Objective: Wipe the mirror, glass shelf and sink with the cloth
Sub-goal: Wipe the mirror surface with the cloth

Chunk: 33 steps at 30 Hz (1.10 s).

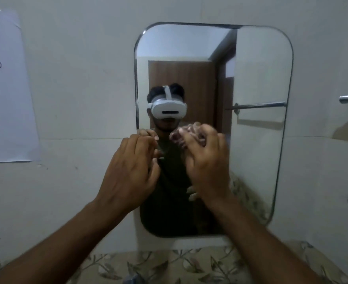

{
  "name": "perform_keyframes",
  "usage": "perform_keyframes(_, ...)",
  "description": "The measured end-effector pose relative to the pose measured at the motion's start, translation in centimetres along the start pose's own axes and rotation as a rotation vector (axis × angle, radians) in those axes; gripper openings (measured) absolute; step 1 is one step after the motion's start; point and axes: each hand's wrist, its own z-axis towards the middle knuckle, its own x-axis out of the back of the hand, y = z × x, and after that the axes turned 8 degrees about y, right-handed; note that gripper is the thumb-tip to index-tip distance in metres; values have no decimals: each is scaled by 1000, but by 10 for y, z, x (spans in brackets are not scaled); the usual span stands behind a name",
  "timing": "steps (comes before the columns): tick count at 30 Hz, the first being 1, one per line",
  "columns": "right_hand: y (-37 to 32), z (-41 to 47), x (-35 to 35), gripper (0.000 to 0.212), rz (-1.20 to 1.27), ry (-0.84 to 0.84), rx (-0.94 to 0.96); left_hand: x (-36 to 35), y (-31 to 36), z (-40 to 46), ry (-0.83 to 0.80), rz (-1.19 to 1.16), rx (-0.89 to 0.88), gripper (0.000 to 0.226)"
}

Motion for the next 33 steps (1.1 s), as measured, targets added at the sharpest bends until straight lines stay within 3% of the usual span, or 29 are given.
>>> perform_keyframes(5,12,63,-2,37,-14,28,-33,4,-3,13,53,-2,53,26)
perform_keyframes(11,2,2,3,43,26,-164,261,6,-7,17,92,-19,81,27)
perform_keyframes(21,1,150,-18,38,18,74,92,16,-12,14,114,-3,107,23)
perform_keyframes(24,-9,155,-23,37,6,95,79,20,-15,9,104,12,108,24)
perform_keyframes(29,-26,100,-25,38,29,-31,364,22,-23,3,77,27,126,26)
perform_keyframes(33,-29,125,-28,36,33,-10,366,25,-23,16,79,-3,134,25)
